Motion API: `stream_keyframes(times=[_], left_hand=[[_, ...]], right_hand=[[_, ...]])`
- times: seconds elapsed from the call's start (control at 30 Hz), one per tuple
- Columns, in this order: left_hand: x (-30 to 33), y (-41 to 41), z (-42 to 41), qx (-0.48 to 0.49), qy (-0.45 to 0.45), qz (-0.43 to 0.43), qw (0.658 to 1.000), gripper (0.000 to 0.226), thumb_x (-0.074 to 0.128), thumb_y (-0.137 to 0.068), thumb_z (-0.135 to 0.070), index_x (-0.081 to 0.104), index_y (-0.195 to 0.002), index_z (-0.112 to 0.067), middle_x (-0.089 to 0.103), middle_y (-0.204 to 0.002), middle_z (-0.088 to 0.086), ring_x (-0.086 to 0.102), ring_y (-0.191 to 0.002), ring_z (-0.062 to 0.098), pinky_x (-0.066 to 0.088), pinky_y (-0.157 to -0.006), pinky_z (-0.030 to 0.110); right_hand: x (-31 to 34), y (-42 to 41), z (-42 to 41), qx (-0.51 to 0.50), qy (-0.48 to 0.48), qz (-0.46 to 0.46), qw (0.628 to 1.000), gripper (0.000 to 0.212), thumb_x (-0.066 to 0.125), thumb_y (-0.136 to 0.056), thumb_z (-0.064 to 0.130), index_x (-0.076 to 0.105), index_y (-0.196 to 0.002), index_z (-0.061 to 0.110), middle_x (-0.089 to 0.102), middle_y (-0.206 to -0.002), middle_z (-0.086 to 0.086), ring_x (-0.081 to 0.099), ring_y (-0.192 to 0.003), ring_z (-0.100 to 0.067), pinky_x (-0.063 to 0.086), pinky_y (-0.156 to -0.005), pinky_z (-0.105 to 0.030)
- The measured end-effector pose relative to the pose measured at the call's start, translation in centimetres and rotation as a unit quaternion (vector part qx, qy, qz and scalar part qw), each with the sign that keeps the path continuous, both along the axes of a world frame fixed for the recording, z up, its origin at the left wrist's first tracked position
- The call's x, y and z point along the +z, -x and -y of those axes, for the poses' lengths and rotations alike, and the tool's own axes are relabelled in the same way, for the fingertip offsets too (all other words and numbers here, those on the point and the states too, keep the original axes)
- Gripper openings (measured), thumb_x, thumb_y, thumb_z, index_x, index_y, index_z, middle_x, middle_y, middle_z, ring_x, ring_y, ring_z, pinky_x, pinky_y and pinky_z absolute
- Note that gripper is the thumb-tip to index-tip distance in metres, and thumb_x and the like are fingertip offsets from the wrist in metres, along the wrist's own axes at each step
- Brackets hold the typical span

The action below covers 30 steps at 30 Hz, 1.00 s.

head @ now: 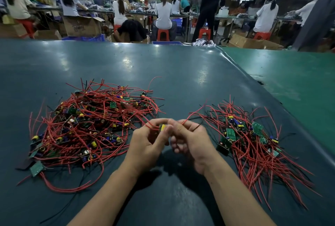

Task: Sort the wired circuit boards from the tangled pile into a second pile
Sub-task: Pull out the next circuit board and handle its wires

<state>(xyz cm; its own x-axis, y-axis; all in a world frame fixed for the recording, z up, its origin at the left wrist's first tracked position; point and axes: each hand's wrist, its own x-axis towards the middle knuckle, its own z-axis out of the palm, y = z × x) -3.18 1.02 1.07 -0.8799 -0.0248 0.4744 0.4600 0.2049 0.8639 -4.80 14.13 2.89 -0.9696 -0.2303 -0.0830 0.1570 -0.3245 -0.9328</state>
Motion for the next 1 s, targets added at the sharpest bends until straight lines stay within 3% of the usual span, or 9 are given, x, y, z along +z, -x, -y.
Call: stream_keyframes(times=[0.07,0.17,0.23,0.33,0.43,0.6,0.67,0.8,1.0], left_hand=[[0.1,0.1,-0.4,-0.014,-0.087,0.014,0.996,0.018,0.065,-0.09,-0.022,0.072,-0.099,-0.008,0.069,-0.065,0.005,0.063,-0.054,0.009,0.05,-0.053,0.017],[0.1,0.5,-0.1,0.0,-0.14,0.066,0.988,0.026,0.068,-0.081,-0.028,0.072,-0.098,-0.008,0.062,-0.055,0.007,0.048,-0.04,0.012,0.039,-0.04,0.019],[0.1,1.0,0.2,0.0,-0.18,0.108,0.978,0.03,0.069,-0.077,-0.031,0.066,-0.093,-0.006,0.059,-0.052,0.004,0.044,-0.037,0.01,0.035,-0.037,0.018],[-0.1,1.4,0.4,-0.026,-0.193,0.147,0.97,0.031,0.066,-0.079,-0.034,0.059,-0.086,-0.005,0.059,-0.052,0.004,0.045,-0.036,0.009,0.035,-0.035,0.017],[-0.4,1.5,0.5,-0.044,-0.176,0.176,0.967,0.04,0.065,-0.077,-0.041,0.059,-0.087,-0.003,0.059,-0.052,0.004,0.044,-0.035,0.008,0.034,-0.036,0.015],[-0.4,1.5,0.8,-0.064,-0.147,0.181,0.97,0.048,0.069,-0.068,-0.05,0.061,-0.08,-0.005,0.06,-0.054,0.005,0.043,-0.035,0.008,0.032,-0.035,0.014],[-0.6,1.5,0.8,-0.068,-0.146,0.18,0.97,0.044,0.072,-0.068,-0.05,0.061,-0.077,-0.008,0.058,-0.053,0.004,0.043,-0.037,0.008,0.033,-0.037,0.015],[-0.6,1.6,0.6,-0.072,-0.166,0.177,0.967,0.032,0.075,-0.067,-0.047,0.06,-0.066,-0.019,0.054,-0.051,0.005,0.04,-0.037,0.009,0.032,-0.038,0.017],[-0.6,1.4,0.6,-0.086,-0.207,0.165,0.961,0.041,0.083,-0.074,-0.033,0.048,-0.064,-0.014,0.045,-0.044,0.002,0.037,-0.036,0.01,0.027,-0.037,0.016]], right_hand=[[-0.4,0.1,0.3,0.004,-0.001,0.015,1.0,0.015,0.074,-0.075,0.025,0.071,-0.06,0.023,0.06,-0.055,-0.004,0.05,-0.041,-0.009,0.039,-0.037,-0.017],[-0.6,0.1,0.5,0.008,0.071,0.014,0.997,0.003,0.077,-0.069,0.019,0.075,-0.071,0.018,0.067,-0.069,-0.006,0.054,-0.048,-0.01,0.044,-0.043,-0.018],[-0.7,0.1,0.5,0.005,0.092,-0.009,0.996,0.011,0.075,-0.072,0.009,0.075,-0.083,0.013,0.069,-0.074,-0.007,0.058,-0.052,-0.01,0.048,-0.047,-0.019],[-1.0,0.2,0.7,-0.029,0.045,-0.039,0.998,0.013,0.067,-0.085,0.001,0.076,-0.086,0.01,0.067,-0.07,-0.007,0.057,-0.05,-0.011,0.048,-0.047,-0.019],[-1.1,0.0,0.8,-0.035,0.008,-0.044,0.998,0.01,0.072,-0.083,0.013,0.077,-0.09,0.01,0.064,-0.066,-0.008,0.055,-0.05,-0.011,0.048,-0.047,-0.019],[-1.1,-0.2,0.7,-0.043,0.007,-0.037,0.998,0.016,0.074,-0.075,0.025,0.08,-0.086,0.015,0.061,-0.06,-0.002,0.05,-0.047,-0.009,0.042,-0.043,-0.017],[-1.1,-0.1,0.8,-0.079,0.004,-0.032,0.996,0.008,0.075,-0.08,0.019,0.08,-0.08,0.014,0.06,-0.056,0.0,0.048,-0.044,-0.007,0.038,-0.041,-0.016],[-1.0,0.5,1.1,-0.158,0.018,-0.03,0.987,0.012,0.073,-0.085,0.012,0.078,-0.074,0.01,0.059,-0.054,0.0,0.046,-0.042,-0.007,0.037,-0.039,-0.017],[-0.7,1.7,-0.7,-0.312,0.027,-0.034,0.949,0.028,0.074,-0.086,0.013,0.074,-0.058,0.015,0.057,-0.05,0.003,0.046,-0.04,-0.006,0.035,-0.036,-0.017]])
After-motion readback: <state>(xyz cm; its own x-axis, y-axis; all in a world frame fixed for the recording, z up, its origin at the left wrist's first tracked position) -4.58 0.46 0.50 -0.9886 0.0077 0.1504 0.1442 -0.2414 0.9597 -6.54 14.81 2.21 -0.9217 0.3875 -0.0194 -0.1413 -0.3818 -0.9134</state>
